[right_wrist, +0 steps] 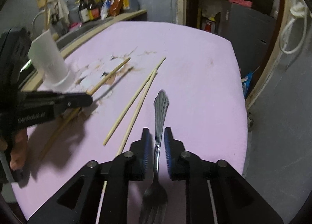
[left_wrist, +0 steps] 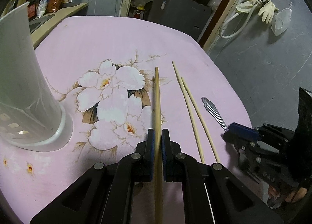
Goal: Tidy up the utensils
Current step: 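Lift chopstick and fork and carry both toward the white caddy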
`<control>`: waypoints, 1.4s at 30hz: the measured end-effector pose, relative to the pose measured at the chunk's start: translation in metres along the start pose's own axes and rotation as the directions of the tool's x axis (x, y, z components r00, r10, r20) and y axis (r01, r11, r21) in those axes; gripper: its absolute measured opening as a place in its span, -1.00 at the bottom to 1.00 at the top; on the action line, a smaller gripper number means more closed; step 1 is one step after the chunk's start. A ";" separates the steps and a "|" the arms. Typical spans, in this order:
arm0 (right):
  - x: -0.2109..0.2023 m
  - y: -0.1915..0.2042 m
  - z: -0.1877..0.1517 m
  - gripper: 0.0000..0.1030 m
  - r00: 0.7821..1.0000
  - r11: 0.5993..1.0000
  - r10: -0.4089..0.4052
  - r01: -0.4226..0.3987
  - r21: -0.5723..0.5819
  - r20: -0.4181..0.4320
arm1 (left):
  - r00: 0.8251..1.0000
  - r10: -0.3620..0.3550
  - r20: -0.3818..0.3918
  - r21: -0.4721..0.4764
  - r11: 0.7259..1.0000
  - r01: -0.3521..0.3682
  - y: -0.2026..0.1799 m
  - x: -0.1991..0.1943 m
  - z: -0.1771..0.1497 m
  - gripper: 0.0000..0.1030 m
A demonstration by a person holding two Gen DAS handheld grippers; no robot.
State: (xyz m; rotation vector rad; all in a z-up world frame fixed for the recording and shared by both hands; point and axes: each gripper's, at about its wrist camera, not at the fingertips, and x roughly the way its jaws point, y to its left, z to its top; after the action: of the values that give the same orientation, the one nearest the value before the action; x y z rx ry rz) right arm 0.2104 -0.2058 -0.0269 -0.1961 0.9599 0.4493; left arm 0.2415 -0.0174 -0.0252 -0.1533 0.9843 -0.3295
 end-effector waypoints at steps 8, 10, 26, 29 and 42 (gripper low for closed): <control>0.019 -0.008 0.016 -0.67 0.998 1.000 0.026 -0.026 0.000 -0.052 | 1.000 -0.015 -0.013 -0.021 1.000 0.014 0.003 0.003 0.000 -0.91; 0.028 -0.013 0.026 -0.67 0.995 0.998 0.060 -0.058 0.027 -0.074 | 1.000 -0.016 -0.012 -0.023 1.000 0.016 0.003 0.002 0.000 -0.91; -0.023 0.002 0.005 -0.82 0.958 0.995 0.022 -0.049 0.087 0.285 | 0.971 -0.084 0.224 0.024 0.996 0.080 -0.004 -0.037 -0.008 -0.91; -0.048 0.018 -0.007 -0.82 0.904 0.998 -0.033 0.006 0.063 0.427 | 0.952 -0.093 0.292 0.029 0.996 0.088 -0.004 -0.047 -0.011 -0.91; -0.098 0.037 -0.009 -0.84 0.721 0.991 -0.131 0.066 0.121 0.681 | 0.844 -0.127 0.521 0.046 0.992 0.121 -0.004 -0.093 -0.018 -0.91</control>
State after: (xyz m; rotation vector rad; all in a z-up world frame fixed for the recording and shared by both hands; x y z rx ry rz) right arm 0.1384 -0.2034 0.0498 0.0125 0.2227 0.3365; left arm 0.1785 0.0113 0.0400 -0.2818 0.4282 -0.3863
